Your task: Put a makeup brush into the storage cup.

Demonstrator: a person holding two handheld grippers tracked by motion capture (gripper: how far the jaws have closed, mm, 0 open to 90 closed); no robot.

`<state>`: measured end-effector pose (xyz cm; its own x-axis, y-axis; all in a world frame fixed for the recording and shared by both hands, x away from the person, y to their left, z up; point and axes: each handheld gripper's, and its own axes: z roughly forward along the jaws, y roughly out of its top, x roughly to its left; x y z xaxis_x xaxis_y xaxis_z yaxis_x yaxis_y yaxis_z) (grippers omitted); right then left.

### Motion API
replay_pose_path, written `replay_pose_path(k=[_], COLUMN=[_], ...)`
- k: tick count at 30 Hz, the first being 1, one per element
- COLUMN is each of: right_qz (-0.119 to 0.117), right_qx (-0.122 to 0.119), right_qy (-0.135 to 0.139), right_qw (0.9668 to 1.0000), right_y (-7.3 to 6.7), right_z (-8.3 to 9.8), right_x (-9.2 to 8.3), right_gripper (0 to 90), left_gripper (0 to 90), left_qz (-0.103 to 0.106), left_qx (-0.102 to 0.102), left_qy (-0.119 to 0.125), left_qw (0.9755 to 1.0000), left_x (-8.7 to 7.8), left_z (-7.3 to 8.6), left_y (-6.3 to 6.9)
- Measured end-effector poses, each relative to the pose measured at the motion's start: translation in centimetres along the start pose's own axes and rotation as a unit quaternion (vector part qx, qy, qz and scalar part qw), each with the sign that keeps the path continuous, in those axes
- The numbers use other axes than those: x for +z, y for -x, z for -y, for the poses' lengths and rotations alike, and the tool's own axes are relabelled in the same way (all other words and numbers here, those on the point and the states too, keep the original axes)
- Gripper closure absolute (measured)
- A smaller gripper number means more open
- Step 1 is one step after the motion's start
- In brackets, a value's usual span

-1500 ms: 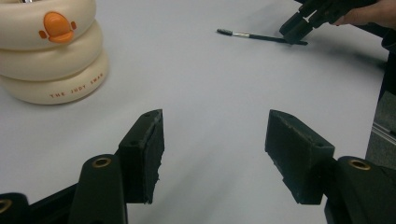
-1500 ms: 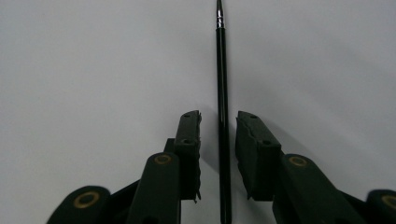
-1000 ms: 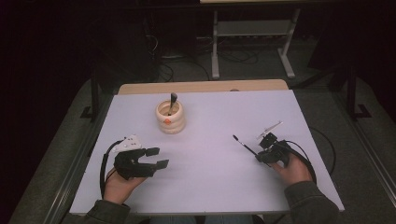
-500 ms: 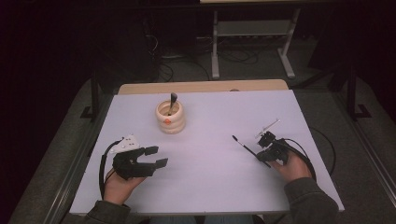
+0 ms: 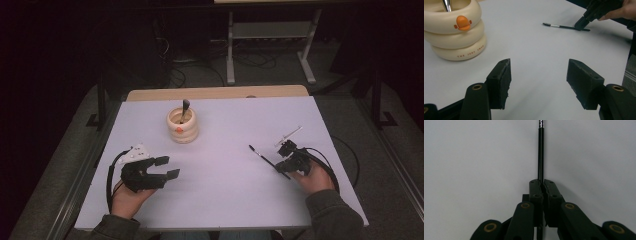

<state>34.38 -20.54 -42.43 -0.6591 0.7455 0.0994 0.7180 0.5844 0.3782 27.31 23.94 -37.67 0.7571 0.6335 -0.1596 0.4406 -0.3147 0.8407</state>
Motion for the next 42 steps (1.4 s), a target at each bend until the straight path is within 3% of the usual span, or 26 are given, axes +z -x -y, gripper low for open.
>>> replay_pose_path(k=[13, 22, 32, 42], right_qz=[-0.008, -0.013, -0.033, -0.058], right_qx=[0.0, -0.01, -0.043, -0.084], right_qy=[0.034, 0.069, 0.115, 0.157], right_qw=[0.9994, 0.9975, 0.9918, 0.9823], right_y=[0.0, -1.2, -4.1, -7.0], right_z=[0.3, 0.0, -1.0, -2.3], right_x=[-1.1, -2.8, -5.2, -7.2], right_gripper=[85.2, 85.2, 85.1, 85.1], left_gripper=[35.9, 36.2, 36.8, 38.4], left_qz=[0.002, 0.013, 0.031, 0.052], left_qx=[-0.005, -0.001, 0.003, 0.017], left_qy=[0.001, -0.005, -0.003, -0.004], left_qw=[1.0, 0.9999, 0.9995, 0.9985], left_x=[0.2, 0.5, 1.1, 1.7], left_z=[0.0, -0.3, -1.2, -2.6], left_y=[-0.1, 0.0, 0.7, 1.7])
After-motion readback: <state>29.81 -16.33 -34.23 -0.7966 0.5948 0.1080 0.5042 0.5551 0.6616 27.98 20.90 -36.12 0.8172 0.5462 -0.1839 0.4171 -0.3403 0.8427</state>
